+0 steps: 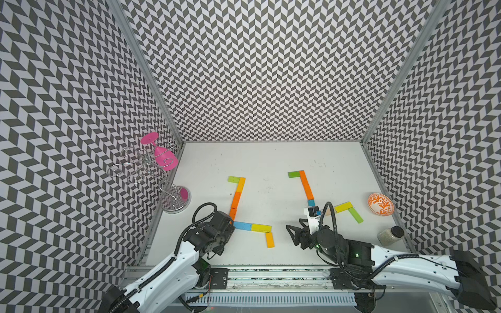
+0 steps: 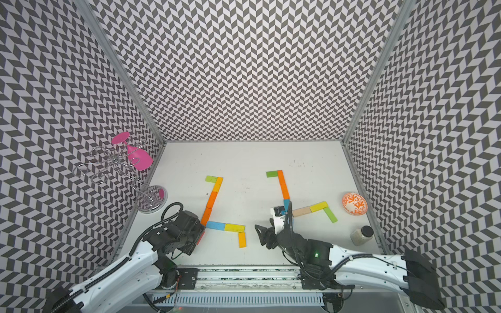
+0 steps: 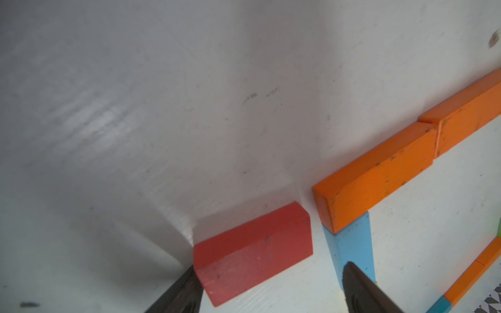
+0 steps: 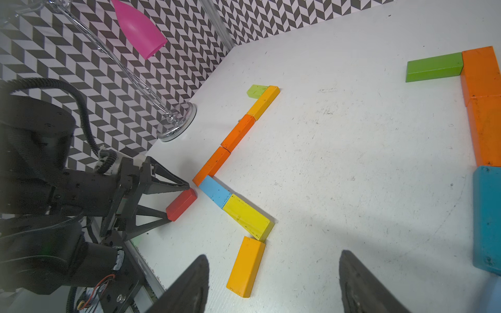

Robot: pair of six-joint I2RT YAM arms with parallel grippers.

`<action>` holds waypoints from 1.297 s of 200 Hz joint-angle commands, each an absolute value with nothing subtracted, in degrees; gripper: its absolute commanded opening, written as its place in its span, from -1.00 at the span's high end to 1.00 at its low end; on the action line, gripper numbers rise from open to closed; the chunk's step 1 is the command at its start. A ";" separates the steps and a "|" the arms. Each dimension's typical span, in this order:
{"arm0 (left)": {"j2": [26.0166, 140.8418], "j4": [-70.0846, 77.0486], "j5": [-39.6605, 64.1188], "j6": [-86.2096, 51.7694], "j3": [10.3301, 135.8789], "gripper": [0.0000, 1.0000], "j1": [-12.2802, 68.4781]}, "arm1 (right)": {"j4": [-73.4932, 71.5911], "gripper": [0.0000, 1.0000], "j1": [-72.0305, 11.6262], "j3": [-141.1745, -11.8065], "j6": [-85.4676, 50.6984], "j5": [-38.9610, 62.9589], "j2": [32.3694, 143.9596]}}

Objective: Assemble a giraffe with building blocks
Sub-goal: Assemble the building block at the center of the board.

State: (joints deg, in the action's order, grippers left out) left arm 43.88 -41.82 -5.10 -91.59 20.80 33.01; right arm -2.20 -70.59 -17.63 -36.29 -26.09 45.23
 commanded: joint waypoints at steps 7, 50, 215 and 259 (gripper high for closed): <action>43.62 -41.26 -7.01 -93.25 20.74 -0.62 33.31 | -4.44 -0.47 -70.40 -17.05 -36.83 -26.19 44.90; 44.02 -41.17 -7.47 -93.17 21.09 -0.62 32.88 | -4.61 -0.48 -70.40 -16.96 -36.91 -26.14 44.91; 45.80 -40.08 -7.81 -91.14 22.76 -0.67 31.99 | -4.39 -0.48 -70.40 -16.79 -37.09 -26.62 44.60; 46.65 -39.19 -7.58 -90.70 22.85 -0.71 31.99 | -3.98 -0.48 -70.40 -16.88 -37.24 -26.72 44.51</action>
State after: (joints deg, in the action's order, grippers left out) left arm 46.11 -39.77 -6.42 -90.94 21.37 32.23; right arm -2.20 -70.59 -17.61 -36.51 -26.13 45.19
